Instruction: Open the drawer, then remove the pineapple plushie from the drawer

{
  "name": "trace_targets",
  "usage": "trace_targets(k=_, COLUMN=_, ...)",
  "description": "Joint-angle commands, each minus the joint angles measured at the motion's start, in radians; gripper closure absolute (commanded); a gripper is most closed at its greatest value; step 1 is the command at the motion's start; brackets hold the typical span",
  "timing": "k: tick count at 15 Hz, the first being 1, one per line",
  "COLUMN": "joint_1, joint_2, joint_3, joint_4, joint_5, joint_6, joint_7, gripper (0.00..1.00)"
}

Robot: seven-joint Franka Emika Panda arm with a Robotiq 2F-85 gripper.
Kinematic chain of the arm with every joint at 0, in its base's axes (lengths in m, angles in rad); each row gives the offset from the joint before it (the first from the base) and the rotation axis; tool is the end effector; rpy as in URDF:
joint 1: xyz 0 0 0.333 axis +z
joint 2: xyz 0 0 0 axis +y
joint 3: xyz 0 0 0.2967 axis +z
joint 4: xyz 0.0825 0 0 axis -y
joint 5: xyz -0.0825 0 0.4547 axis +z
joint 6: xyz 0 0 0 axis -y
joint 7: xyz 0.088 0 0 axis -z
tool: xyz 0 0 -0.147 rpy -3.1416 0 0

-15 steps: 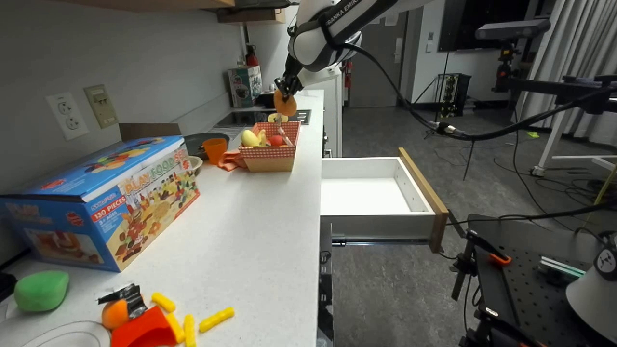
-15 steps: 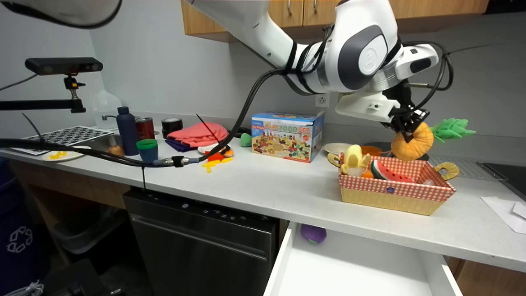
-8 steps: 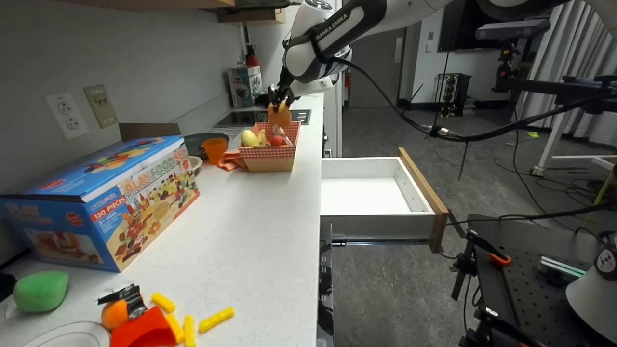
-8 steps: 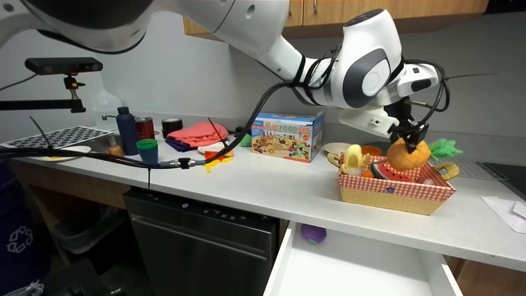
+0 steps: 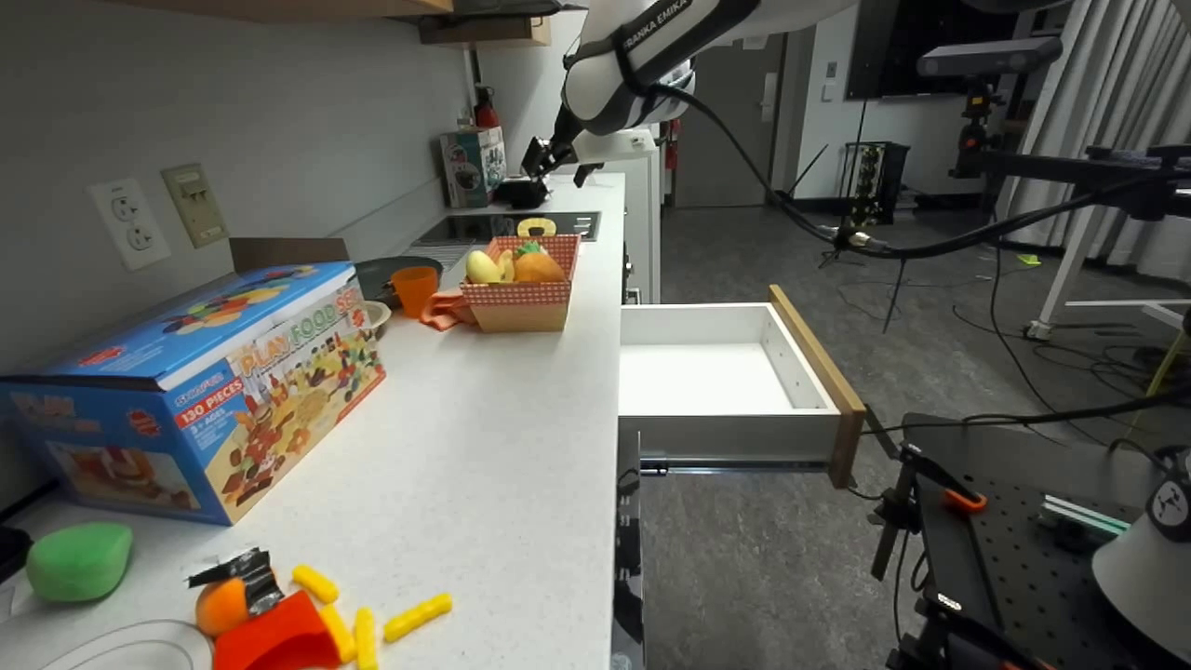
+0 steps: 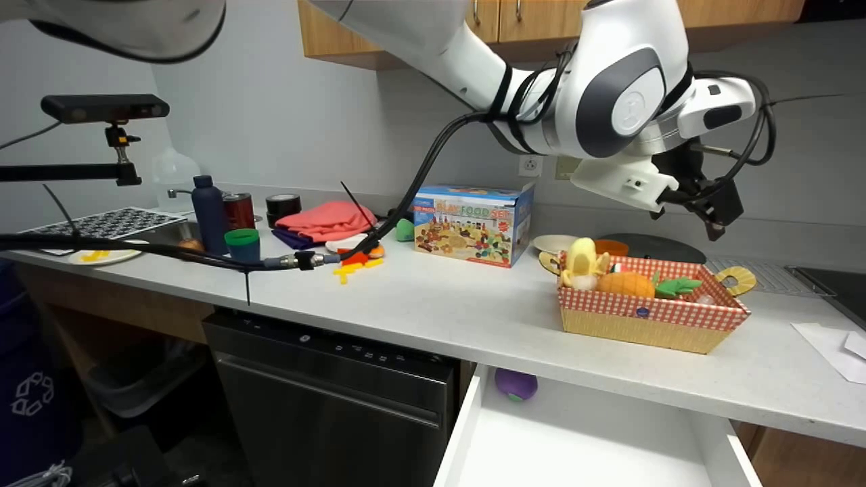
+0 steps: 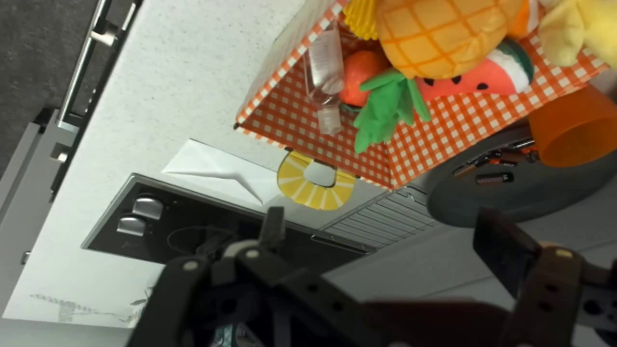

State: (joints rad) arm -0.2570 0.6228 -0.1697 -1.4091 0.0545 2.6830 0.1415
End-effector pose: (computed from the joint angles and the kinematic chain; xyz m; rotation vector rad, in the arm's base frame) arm 0.7780 -0.3247 0.3396 2.7445 -0.7650 0.9562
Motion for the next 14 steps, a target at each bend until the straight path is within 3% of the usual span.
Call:
trace_targets(k=1, joint_1=-0.004, joint_2=-0.138, joint_3=-0.024, joint_4=-0.185, joint_5=0.009, joint_6=-0.042, joint_7=0.003, gripper=0.0)
trace_targets(k=7, joint_1=-0.003, joint_2=-0.252, joint_3=-0.105, joint_4=-0.393, joint_5=-0.041, joint_6=-0.169, joint_7=0.017, gripper=0.0)
trace_targets(k=14, joint_1=-0.026, joint_2=-0.199, joint_3=-0.136, joint_4=-0.424, joint_5=-0.047, joint_6=-0.302, joint_7=0.008, gripper=0.0)
